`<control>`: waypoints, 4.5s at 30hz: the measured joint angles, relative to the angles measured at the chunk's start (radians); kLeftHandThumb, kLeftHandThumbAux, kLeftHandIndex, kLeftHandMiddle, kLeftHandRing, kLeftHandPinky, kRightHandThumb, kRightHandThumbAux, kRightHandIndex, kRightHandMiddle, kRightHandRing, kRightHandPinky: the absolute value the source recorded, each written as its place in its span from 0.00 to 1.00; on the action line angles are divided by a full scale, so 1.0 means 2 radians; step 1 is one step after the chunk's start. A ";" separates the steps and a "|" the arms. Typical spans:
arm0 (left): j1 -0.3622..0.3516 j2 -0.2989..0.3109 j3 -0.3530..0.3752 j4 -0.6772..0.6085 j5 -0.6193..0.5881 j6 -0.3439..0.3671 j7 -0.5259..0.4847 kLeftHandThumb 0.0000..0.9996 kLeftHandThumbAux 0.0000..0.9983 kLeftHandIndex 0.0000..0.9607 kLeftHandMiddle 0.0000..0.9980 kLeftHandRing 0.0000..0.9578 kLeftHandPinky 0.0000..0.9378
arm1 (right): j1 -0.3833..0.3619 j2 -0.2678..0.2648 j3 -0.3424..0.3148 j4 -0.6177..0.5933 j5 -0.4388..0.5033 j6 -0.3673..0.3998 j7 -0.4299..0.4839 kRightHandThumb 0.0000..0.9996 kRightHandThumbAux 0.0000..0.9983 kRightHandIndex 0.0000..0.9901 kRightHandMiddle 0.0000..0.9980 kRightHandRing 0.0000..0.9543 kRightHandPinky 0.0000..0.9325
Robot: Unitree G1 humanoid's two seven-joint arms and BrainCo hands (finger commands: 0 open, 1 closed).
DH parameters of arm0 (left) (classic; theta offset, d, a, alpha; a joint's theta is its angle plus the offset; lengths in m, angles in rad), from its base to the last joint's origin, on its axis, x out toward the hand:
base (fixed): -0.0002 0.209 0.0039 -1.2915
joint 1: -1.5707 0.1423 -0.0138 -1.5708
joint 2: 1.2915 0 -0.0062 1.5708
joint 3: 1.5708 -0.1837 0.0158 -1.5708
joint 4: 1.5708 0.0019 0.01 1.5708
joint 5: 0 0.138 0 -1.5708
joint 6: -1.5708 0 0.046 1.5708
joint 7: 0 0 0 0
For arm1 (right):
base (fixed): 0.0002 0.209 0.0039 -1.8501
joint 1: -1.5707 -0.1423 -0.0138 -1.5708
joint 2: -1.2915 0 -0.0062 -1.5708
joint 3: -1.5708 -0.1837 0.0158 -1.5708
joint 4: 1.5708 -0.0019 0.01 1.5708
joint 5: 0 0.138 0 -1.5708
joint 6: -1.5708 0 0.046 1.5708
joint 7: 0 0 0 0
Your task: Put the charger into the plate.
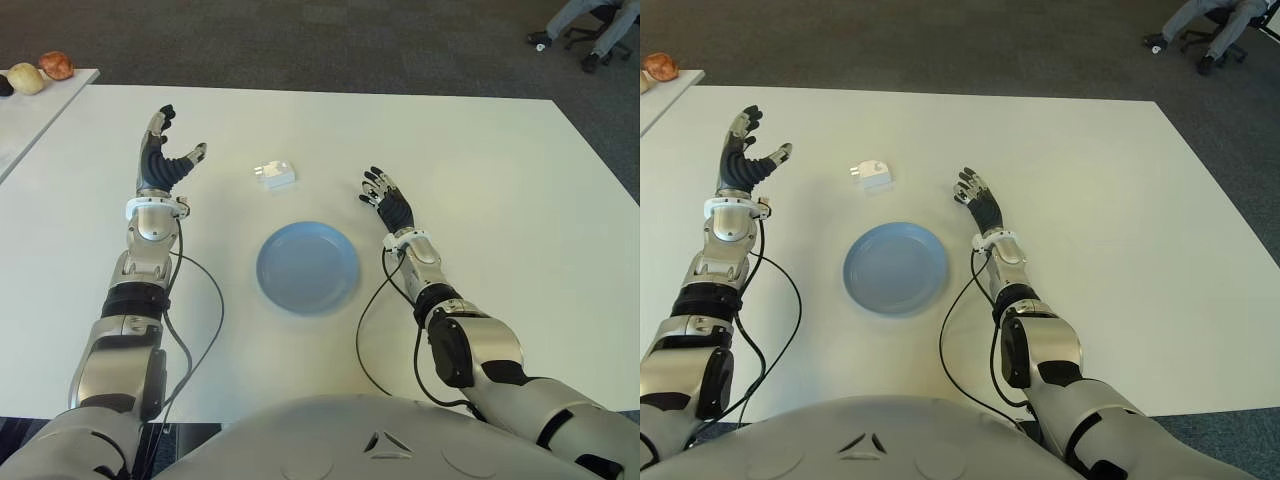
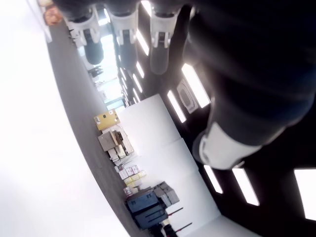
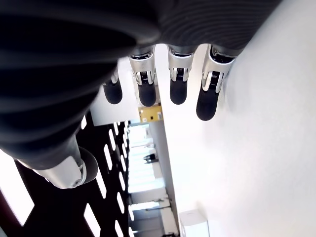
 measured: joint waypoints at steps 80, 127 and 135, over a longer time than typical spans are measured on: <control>-0.215 -0.005 -0.388 0.362 0.324 -0.022 0.128 0.00 0.74 0.00 0.00 0.00 0.00 | 0.011 0.009 -0.043 -0.010 0.011 0.000 0.041 0.04 0.62 0.11 0.14 0.10 0.06; -0.186 -0.027 -0.385 0.366 0.291 -0.009 0.100 0.00 0.69 0.00 0.01 0.00 0.03 | 0.026 0.018 -0.041 -0.025 0.011 -0.008 0.050 0.01 0.62 0.09 0.12 0.08 0.07; -0.185 -0.012 -0.423 0.364 0.314 -0.009 0.124 0.00 0.75 0.00 0.01 0.00 0.04 | 0.027 0.021 -0.040 -0.027 0.011 -0.008 0.050 0.00 0.62 0.08 0.12 0.08 0.05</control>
